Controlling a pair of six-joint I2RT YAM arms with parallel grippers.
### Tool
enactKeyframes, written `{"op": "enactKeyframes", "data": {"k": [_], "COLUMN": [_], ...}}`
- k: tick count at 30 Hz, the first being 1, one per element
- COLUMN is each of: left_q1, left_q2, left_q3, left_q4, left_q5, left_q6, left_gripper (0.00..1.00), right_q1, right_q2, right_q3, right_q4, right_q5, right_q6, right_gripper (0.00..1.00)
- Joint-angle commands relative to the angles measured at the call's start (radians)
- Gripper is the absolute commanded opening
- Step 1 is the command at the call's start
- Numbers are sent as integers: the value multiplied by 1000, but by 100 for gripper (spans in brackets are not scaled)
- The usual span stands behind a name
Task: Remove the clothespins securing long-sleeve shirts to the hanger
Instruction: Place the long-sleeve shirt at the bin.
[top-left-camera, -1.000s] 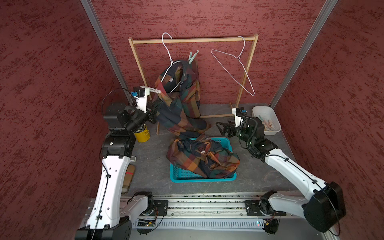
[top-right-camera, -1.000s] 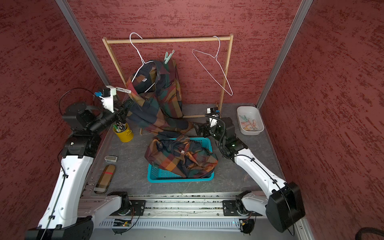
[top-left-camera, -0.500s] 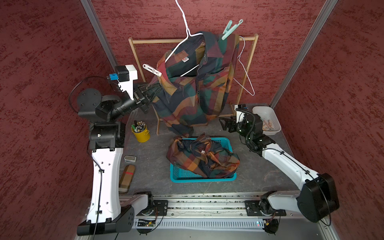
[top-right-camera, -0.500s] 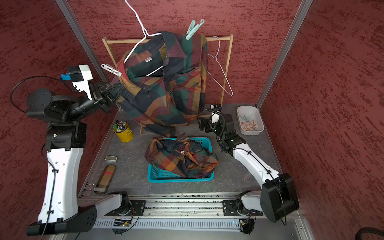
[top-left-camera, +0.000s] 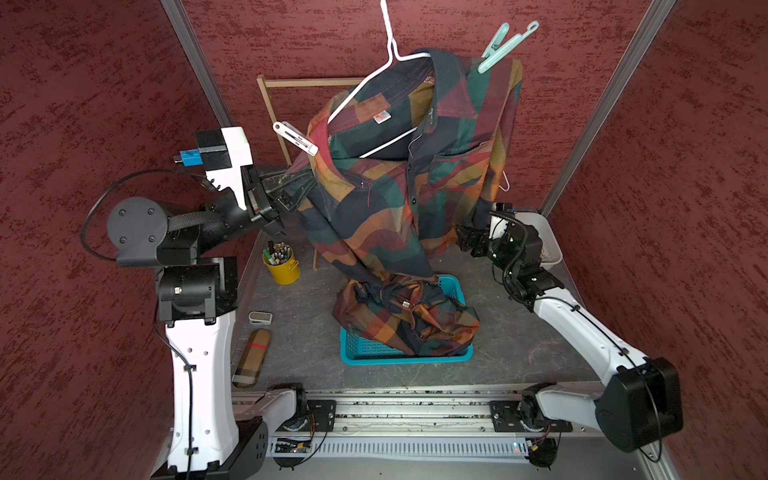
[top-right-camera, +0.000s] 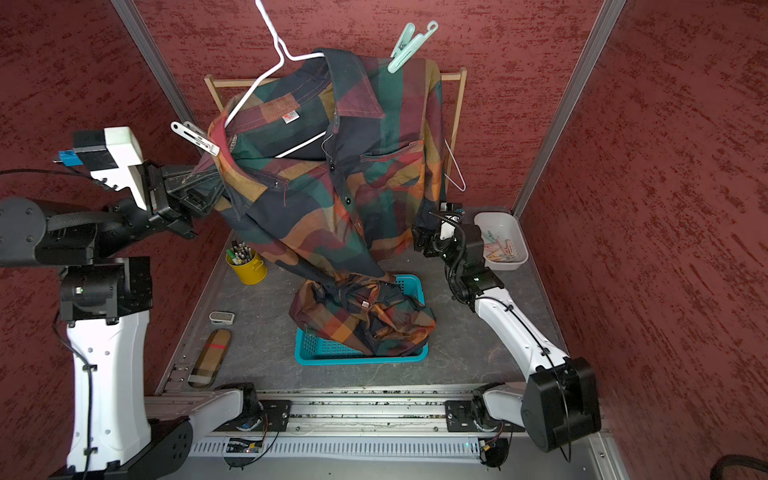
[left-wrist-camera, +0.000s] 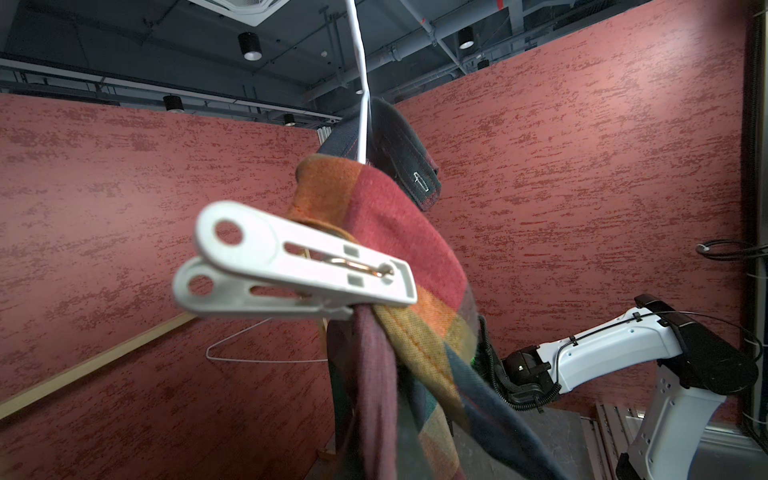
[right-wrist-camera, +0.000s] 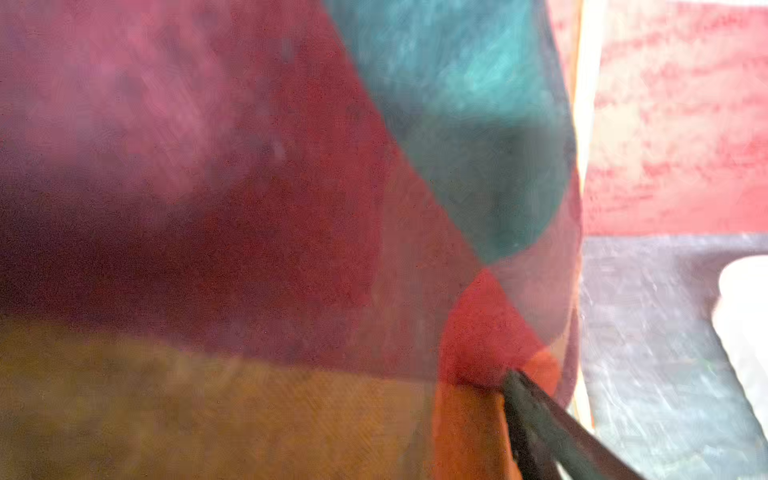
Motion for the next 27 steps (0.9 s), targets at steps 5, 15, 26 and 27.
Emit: {"op": "enactKeyframes", "data": {"k": [5,15,26,27], "left_q1": [-39,-99,-106,-106], "left_q2": [-13,-68,-202,-213], "left_q3": [26,-51,-284,-308], "left_q4": [102,116,65,40], "left_q5": [-19,-52,-82,-73], "left_q6": [-104,-163,-246,-244], "left_gripper": [0,0,0,0], "right_q1": [-2,39,165,177], "right_q2": [-43,-68,-93,-96], "right_q3": [-44,-83,-130,-143], "right_q4": [121,169,114,115], "right_q5": [-224,-447,-521,-530], "right_q6": [-34,-78,-145,-144], "right_gripper": [80,52,44,44]}}
